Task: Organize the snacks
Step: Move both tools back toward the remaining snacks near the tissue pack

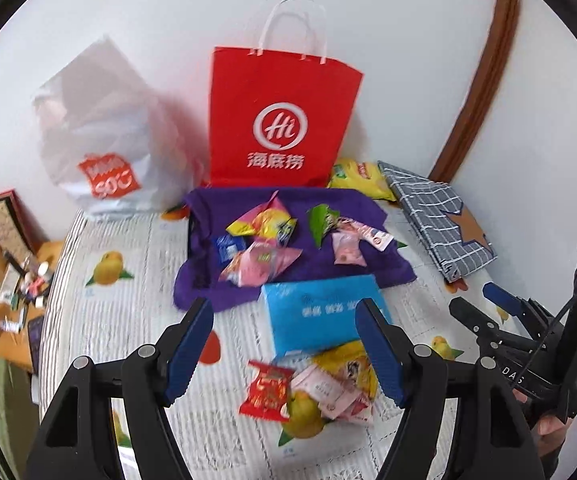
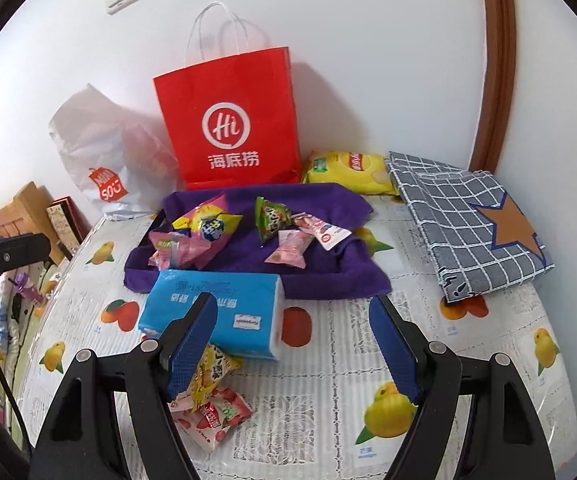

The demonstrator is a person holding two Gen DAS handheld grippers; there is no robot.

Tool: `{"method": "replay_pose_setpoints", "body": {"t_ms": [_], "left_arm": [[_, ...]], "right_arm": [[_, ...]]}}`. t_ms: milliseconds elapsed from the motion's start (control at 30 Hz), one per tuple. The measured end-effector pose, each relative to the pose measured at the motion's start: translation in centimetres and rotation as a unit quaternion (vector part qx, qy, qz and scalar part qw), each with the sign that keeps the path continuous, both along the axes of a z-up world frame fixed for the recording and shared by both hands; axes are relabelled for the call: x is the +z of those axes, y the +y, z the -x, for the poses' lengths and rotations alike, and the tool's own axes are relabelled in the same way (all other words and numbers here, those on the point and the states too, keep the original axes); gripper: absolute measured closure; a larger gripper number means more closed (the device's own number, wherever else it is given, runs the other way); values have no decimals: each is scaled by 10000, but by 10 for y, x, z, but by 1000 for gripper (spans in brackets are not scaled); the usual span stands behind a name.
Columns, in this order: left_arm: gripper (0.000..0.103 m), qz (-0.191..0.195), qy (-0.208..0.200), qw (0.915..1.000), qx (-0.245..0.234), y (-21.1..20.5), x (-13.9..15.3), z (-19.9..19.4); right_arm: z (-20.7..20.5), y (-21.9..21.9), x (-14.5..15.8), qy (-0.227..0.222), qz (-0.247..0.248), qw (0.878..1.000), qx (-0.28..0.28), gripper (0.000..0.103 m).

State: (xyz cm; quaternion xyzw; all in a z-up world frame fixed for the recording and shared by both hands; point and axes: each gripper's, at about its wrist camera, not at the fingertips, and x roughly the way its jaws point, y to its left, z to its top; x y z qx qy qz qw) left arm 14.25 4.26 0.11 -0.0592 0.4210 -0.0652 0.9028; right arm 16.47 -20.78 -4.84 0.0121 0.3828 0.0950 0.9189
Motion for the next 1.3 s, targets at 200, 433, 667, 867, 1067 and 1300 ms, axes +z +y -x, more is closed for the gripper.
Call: {"method": "replay_pose_setpoints", "body": {"t_ms": [200, 433, 667, 867, 1067, 1300], "left_arm": [[31, -39, -16, 9999, 117, 4, -9, 18], [31, -23, 61, 9997, 233, 14, -20, 27], [31, 36, 193, 9991, 377, 28, -34, 26], [31, 37, 327, 9986, 410, 36, -48, 24], [31, 85, 484, 9980, 402, 46, -64, 22], [31, 81, 690, 9966, 437, 56, -84, 19]], "right_arm": [[6, 11, -10, 12, 220, 9998, 37, 27], [2, 19, -26, 517, -118, 9982, 297, 32], [5, 28, -38, 576, -188, 9974, 380, 33], [1, 42, -52, 666, -214, 9961, 535, 33], [-5, 62, -74, 851, -146, 9940, 673, 33], [-15, 80, -101, 1127, -66, 9905, 786, 39]]}}
